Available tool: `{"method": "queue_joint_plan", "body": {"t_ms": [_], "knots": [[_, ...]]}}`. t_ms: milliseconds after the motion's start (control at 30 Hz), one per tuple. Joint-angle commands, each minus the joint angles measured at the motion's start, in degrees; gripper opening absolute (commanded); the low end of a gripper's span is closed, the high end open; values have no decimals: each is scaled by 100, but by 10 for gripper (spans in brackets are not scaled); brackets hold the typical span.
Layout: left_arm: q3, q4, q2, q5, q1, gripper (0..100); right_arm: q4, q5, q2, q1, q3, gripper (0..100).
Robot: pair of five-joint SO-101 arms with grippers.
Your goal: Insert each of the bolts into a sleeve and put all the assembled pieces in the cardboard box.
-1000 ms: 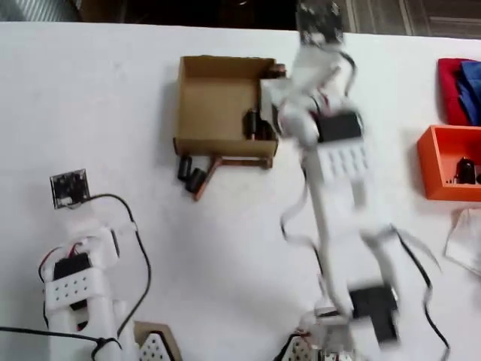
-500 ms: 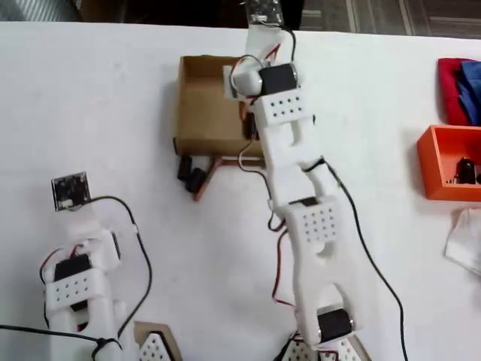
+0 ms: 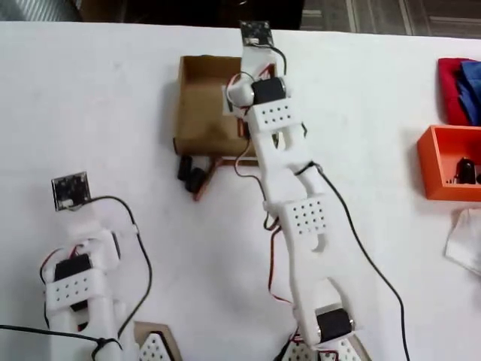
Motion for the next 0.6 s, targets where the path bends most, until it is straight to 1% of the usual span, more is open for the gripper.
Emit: {"method": "queue_joint_plan", "body": {"t_ms": [0,367,500,567], "knots": [[-22,18,-70,53,35,27,40,-62,-13,-48,-343,23],[-22,18,-70,53,35,27,48,-70,84,-251,-334,23],[-22,18,-70,53,35,27,31,-79,75,-259,-79,23],[-22,18,-70,53,35,27,22,-220,75,-224,97,23]]}}
